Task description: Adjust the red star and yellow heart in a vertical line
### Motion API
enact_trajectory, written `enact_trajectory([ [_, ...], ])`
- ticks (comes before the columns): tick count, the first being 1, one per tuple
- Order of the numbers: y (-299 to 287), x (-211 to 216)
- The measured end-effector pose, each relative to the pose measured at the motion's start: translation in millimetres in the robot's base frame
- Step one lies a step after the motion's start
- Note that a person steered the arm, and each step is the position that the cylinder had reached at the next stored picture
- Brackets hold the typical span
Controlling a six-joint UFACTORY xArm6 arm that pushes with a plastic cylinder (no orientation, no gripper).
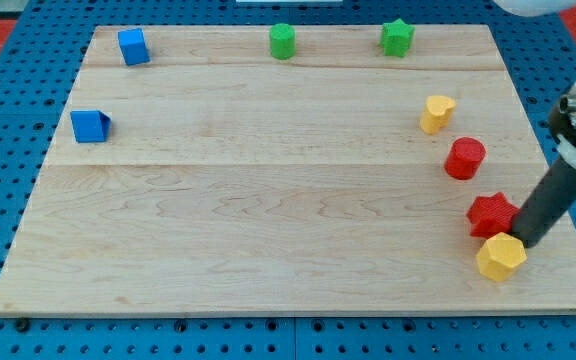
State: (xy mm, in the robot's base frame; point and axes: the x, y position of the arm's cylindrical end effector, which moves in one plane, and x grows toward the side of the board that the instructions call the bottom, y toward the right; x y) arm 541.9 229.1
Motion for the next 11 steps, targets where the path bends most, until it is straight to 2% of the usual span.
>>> enact_trajectory([
  [1, -15, -16],
  [4, 33, -52],
  [5, 45, -85],
  [6, 19, -156],
  [7, -10, -205],
  [8, -55, -236],
  [9, -88, -215],
  [10, -87, -181],
  [11, -67, -170],
])
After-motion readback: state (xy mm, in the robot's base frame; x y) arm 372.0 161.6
